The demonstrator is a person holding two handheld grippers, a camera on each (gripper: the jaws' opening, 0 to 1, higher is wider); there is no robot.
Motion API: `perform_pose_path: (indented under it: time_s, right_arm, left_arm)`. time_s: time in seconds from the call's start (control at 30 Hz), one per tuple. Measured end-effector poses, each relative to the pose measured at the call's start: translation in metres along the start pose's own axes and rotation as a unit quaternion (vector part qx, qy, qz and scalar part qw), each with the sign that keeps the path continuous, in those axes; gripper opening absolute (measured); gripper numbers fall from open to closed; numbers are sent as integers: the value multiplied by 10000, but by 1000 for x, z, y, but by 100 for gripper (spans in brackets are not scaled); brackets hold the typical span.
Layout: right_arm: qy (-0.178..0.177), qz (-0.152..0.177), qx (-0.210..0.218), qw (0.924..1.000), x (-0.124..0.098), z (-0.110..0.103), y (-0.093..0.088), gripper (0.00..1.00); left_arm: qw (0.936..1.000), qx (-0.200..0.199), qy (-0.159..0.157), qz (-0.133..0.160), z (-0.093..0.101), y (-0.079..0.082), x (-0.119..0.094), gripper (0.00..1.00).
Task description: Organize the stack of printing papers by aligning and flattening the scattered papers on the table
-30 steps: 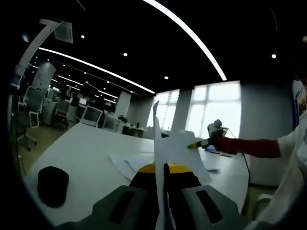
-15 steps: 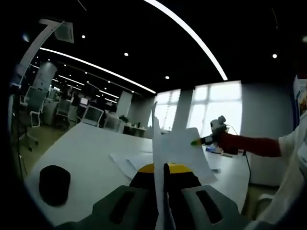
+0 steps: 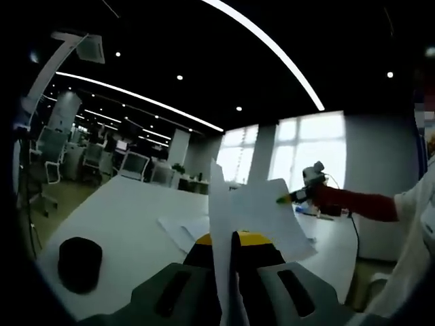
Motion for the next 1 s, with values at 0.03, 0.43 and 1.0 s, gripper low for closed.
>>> perform_pose_path:
  time_s: [0.03,0.43,1.0]
  right_arm:
    - [2,0,0,10000,0,0,0,0]
    - [108,-34,-151,9998,-21,-15,12,0]
    - [259,-42,-206,9994,-23,-26,14,0]
  left_arm:
    - [10000,1,2,1,0,0,0,6]
    - [9999,-156,42,6,-11,-3,1,6]
    - [9998,-168,95,45,-16,-1,-1,6]
Point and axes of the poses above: the point that each gripper's makers call its tool centre point, and the gripper's own axes: x roughly forward along the fingers, z roughly to its right, y roughly out of its top, the point moved 1 cm from there along -x, roughly backward along the fingers, and after that the axes turned 10 degrees about -x, right-handed, at the moved point
